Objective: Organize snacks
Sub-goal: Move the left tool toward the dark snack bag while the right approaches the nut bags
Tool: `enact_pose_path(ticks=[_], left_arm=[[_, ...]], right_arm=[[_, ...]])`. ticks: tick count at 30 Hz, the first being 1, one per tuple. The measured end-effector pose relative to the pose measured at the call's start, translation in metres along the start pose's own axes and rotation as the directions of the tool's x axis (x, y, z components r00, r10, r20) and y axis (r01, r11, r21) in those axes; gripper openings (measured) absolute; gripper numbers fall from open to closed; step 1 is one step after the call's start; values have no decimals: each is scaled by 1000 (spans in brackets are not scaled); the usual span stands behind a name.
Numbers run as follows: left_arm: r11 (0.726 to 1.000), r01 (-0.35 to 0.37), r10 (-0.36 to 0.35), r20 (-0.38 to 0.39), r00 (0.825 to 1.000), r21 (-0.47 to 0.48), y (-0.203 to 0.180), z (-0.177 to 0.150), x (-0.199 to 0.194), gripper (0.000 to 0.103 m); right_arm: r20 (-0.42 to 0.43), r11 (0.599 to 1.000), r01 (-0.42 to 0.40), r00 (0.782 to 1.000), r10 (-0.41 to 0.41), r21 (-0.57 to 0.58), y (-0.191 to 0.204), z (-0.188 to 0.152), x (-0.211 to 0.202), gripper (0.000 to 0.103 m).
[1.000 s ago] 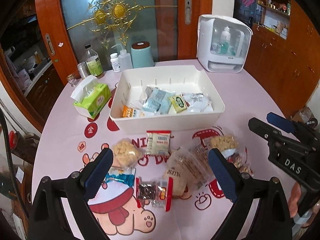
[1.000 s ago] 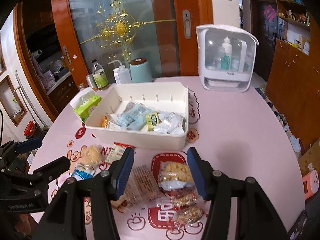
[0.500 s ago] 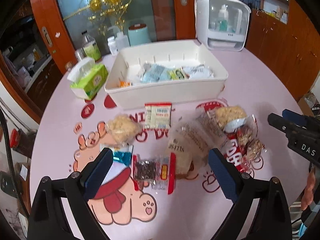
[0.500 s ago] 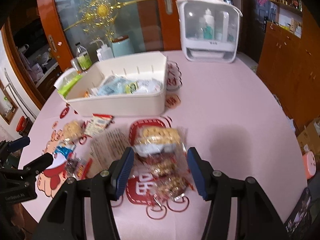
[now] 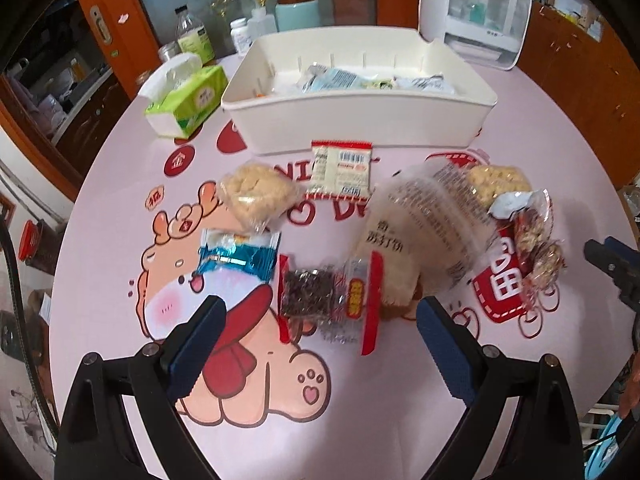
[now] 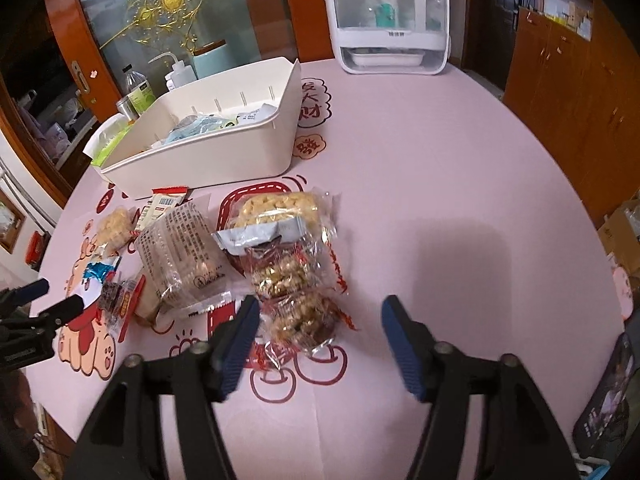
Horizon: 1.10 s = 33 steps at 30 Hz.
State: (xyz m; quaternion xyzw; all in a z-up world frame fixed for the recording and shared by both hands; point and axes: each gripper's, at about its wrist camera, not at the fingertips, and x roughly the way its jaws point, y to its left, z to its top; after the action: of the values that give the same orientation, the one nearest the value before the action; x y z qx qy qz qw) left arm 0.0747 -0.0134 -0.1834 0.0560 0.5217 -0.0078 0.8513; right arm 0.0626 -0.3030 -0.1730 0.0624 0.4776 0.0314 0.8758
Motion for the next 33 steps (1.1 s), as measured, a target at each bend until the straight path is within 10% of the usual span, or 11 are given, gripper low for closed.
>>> enact_pose_path(ticks=[33], left_arm=[[965,60,-107,-173,979,-255,44,-3,75,95]], right_arm=[[-168,999,-33,985,30,-13,14,-11,70,81]])
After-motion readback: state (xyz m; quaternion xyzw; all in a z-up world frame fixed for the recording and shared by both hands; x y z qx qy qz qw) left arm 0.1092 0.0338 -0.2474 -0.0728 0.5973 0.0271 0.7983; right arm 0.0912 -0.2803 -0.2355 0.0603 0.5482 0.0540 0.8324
